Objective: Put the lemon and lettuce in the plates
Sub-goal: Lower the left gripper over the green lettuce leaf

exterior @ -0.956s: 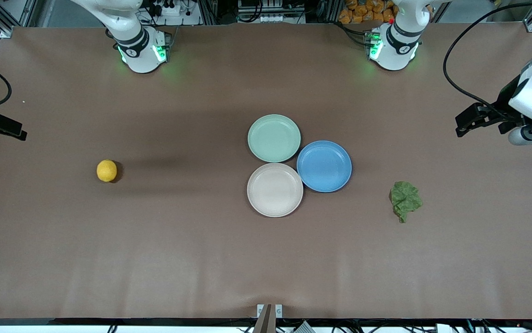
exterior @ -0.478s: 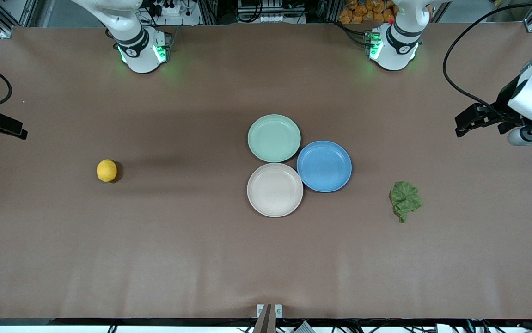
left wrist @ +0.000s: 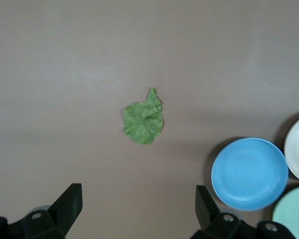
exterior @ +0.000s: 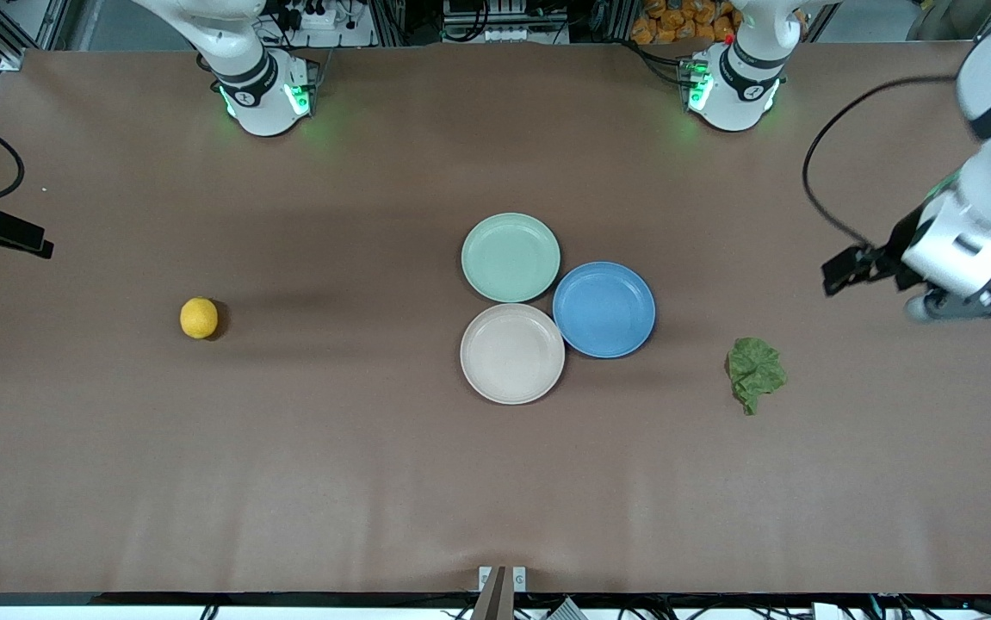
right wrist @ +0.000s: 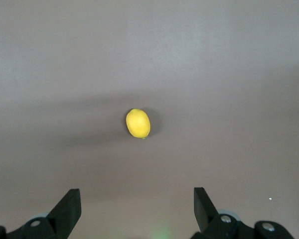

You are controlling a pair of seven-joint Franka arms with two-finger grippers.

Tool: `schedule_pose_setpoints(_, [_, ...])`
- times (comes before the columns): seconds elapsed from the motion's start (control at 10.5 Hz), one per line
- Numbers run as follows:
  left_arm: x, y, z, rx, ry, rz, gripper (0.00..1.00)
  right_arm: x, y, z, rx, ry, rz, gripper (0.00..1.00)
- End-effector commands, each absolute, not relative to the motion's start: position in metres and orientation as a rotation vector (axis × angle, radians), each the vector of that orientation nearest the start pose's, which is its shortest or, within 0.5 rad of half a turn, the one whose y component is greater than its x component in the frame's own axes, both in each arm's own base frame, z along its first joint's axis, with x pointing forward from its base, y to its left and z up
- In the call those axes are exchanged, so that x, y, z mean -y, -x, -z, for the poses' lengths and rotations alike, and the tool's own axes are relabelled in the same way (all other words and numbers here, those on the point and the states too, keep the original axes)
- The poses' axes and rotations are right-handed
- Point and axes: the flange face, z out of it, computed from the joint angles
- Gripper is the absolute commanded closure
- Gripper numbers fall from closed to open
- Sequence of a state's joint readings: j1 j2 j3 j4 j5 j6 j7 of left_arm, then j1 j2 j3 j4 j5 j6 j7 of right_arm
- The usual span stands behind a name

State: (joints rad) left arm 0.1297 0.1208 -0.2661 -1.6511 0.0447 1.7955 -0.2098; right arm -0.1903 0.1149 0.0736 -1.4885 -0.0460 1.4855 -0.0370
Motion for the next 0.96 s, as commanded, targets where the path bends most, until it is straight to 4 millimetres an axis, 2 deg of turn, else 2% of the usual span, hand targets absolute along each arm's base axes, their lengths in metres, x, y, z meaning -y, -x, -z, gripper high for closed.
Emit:
schedule_pose_setpoints(0.0, [0.066,-0.611,-0.469,0.102,3.142,0.064,0.00,0.096,-0.567,-0.574,-0.143,3.100,-0.193,0.00])
schedule_pose_setpoints(0.1, [0.066,-0.623,-0.446,0.090,3.143,0.071,0.00,0.103,-0.568,-0.564,-0.106,3.095,-0.171,0.00])
schedule_pose_setpoints(0.29, [0.067,-0.644,-0.398,0.006,3.095,0.125,0.00,0.104,-0.568,-0.559,-0.089,3.092,-0.179,0.00])
schedule_pose_setpoints(0.57, [0.067,-0.662,-0.325,0.014,3.134,0.133,0.00,0.104,-0.569,-0.536,-0.087,3.092,-0.174,0.00])
schedule_pose_setpoints(0.67, [0.066,-0.667,-0.298,0.014,3.148,0.140,0.00,0.103,-0.568,-0.521,-0.088,3.095,-0.158,0.00])
schedule_pose_setpoints(0.76, [0.067,-0.670,-0.269,0.024,3.166,0.151,0.00,0.103,-0.565,-0.490,-0.094,3.101,-0.126,0.00])
schedule_pose_setpoints(0.86, [0.067,-0.670,-0.243,0.031,3.176,0.125,0.00,0.106,-0.559,-0.449,-0.110,3.108,-0.073,0.00])
